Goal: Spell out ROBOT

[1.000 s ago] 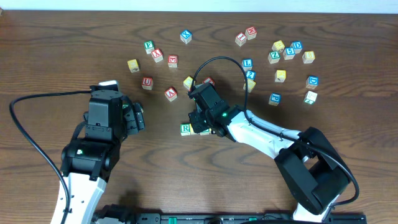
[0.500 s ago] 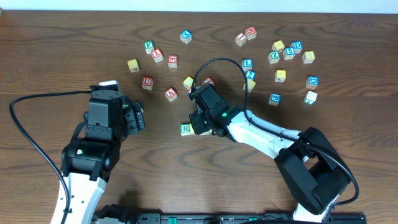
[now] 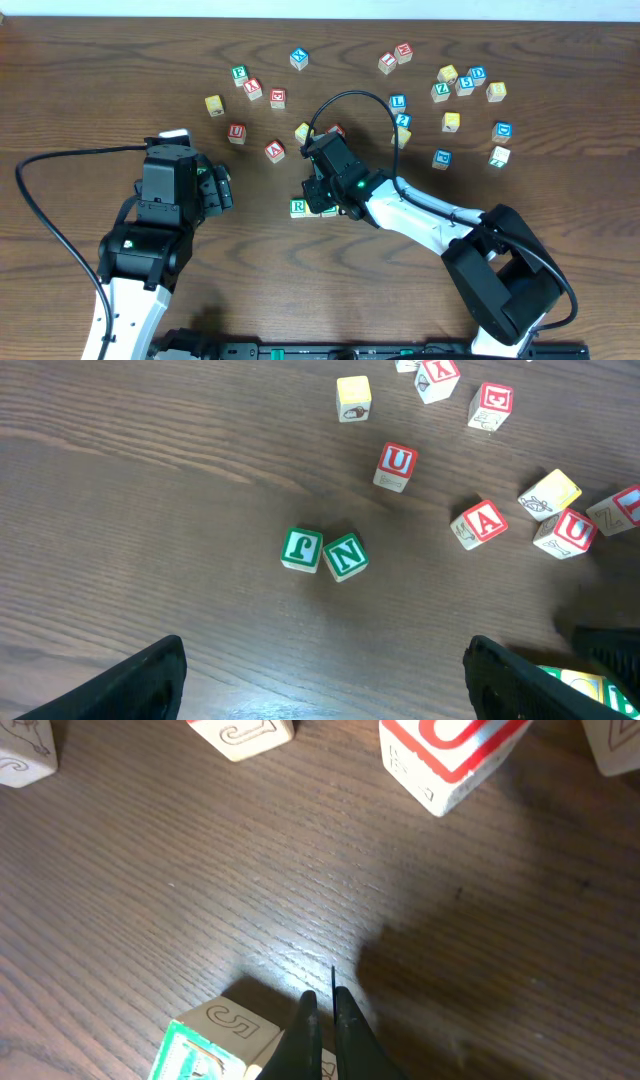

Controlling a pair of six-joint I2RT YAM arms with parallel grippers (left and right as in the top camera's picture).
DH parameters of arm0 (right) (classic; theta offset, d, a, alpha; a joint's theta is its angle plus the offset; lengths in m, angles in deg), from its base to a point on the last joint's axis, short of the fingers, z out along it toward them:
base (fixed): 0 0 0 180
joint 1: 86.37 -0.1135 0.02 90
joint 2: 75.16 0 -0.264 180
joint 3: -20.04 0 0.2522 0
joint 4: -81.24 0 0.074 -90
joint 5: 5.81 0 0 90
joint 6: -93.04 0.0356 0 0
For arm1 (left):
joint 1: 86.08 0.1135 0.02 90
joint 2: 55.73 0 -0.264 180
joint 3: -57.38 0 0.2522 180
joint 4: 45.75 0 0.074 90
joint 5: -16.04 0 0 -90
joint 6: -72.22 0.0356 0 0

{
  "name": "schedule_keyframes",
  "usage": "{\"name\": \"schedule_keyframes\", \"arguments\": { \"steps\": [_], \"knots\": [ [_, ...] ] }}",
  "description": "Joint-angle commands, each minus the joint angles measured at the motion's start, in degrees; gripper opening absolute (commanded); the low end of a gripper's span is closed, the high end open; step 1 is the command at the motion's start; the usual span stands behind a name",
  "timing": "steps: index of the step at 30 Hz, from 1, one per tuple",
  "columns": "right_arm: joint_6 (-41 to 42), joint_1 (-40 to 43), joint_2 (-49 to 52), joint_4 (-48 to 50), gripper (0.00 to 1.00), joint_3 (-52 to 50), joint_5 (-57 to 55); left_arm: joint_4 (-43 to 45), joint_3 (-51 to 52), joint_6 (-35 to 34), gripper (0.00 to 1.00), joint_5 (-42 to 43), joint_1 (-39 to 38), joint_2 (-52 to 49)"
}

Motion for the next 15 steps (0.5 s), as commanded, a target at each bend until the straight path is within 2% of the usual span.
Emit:
{"name": "schedule_keyframes", "arguments": {
  "steps": [1,15],
  "knots": [
    [-2.03,0.17,-0.02,0.07,0.01,0.79,0.85,0.20,-1.42,0.48,0.87,0.09,0.26,-0.22],
    [-4.33,-0.98,-0.02,-0.02,0.01,0.76,3.61,0.20,-1.42,0.48,0.87,0.09,0.26,-0.22]
  ]
}}
